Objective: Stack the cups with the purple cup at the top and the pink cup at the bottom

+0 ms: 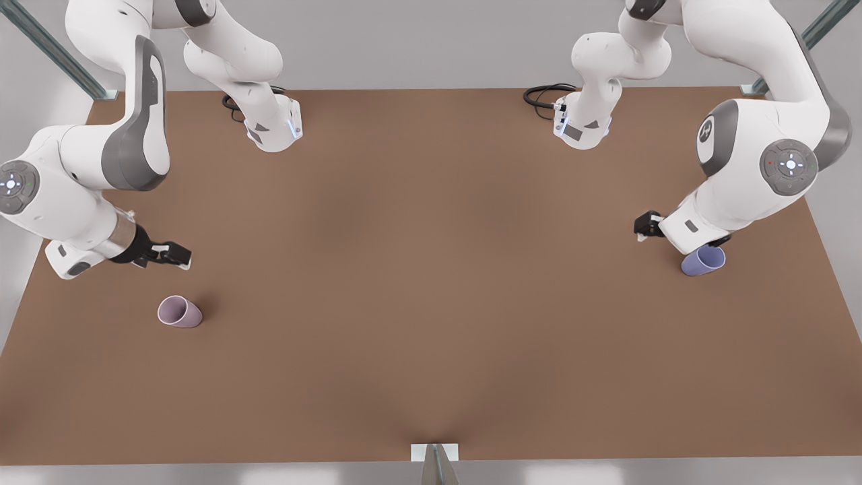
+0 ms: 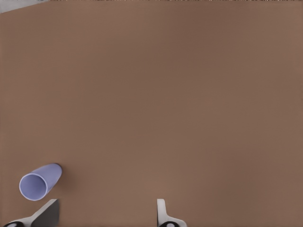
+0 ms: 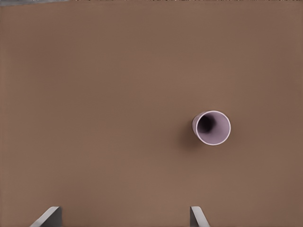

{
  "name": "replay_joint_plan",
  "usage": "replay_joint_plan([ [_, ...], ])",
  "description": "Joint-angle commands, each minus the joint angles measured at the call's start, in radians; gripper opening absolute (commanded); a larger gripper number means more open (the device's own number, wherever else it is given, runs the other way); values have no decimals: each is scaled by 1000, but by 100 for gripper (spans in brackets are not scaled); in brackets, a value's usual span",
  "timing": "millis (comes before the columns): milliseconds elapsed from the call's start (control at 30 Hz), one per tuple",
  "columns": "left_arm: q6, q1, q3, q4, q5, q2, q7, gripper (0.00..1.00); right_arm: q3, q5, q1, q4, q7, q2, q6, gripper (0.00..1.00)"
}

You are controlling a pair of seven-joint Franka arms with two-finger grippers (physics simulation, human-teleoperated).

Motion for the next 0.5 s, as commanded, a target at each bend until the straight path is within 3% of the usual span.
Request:
replay_joint_plan([
  [0, 19, 0, 0, 0, 0, -1, 34, 100, 0, 2, 1, 0, 21, -1, 34, 100],
  [467, -20, 9, 28, -11, -7, 8, 38, 100, 0, 0, 3, -1, 18, 3, 44, 100],
])
